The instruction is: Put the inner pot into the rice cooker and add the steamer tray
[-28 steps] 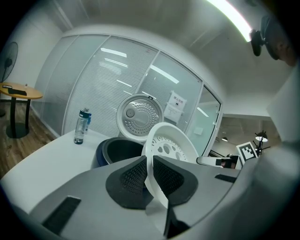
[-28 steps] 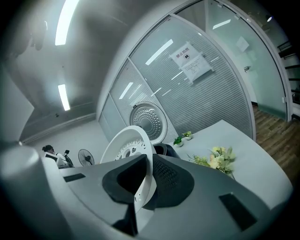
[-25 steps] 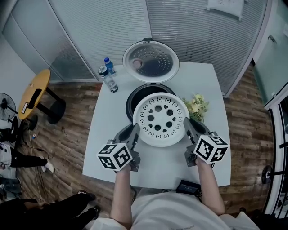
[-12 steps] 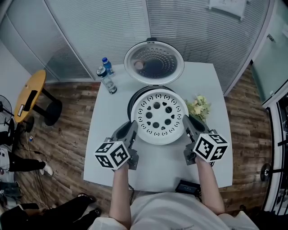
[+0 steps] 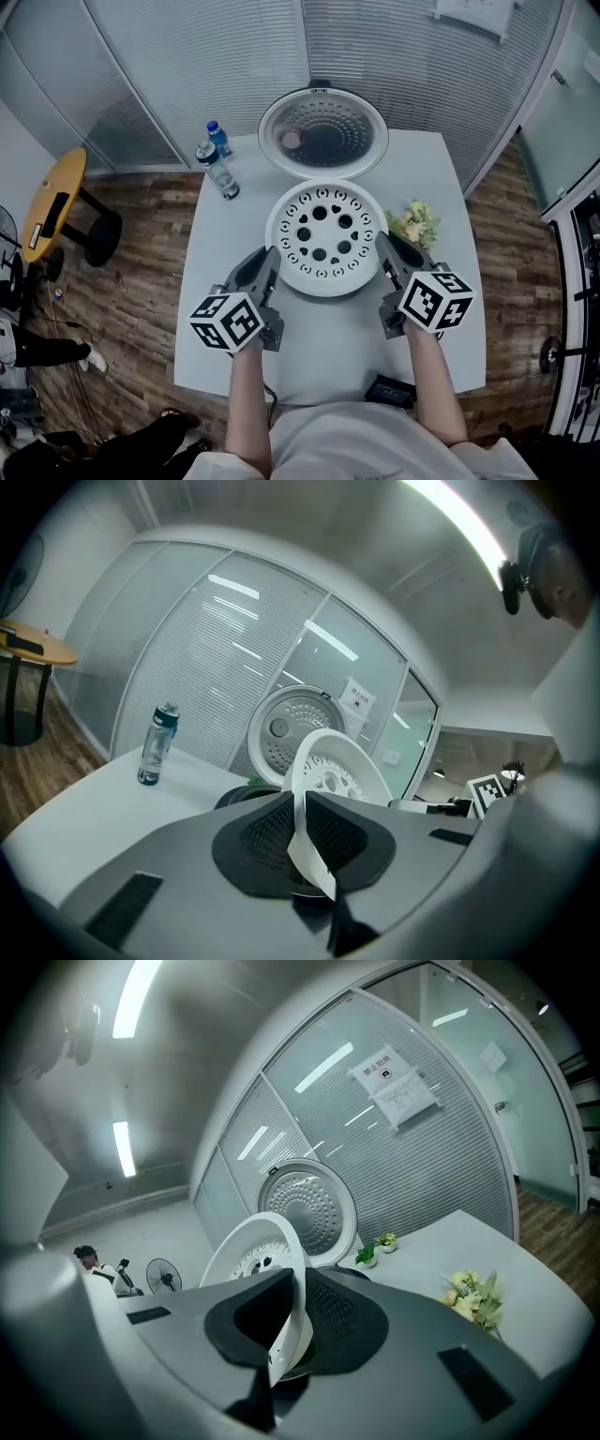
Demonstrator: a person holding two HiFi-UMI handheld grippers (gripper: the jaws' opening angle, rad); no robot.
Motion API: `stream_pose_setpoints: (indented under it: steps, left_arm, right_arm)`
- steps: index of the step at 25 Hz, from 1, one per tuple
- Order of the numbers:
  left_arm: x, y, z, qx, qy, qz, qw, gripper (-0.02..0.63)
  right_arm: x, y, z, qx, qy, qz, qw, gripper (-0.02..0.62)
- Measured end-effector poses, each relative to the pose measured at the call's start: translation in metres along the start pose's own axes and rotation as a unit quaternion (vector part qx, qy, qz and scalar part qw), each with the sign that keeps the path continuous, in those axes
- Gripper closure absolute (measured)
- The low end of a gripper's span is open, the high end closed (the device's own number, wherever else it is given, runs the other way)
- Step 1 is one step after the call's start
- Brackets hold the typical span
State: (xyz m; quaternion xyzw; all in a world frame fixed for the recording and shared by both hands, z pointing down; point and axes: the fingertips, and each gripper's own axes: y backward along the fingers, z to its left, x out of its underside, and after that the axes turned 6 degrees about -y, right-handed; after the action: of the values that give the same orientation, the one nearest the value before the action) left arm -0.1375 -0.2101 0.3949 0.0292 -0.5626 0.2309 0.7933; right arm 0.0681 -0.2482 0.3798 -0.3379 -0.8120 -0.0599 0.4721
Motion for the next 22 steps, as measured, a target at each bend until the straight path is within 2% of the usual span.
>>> stream_pose_setpoints:
  steps: [22]
  left_arm:
    - [0.009,-0.019,0.010,0.024,0.000,0.007,0.9997,0.565]
  right_arm:
    - [0.009,-0.010,-0.015,0.022,-0.003,-0.002,1.000,0.541]
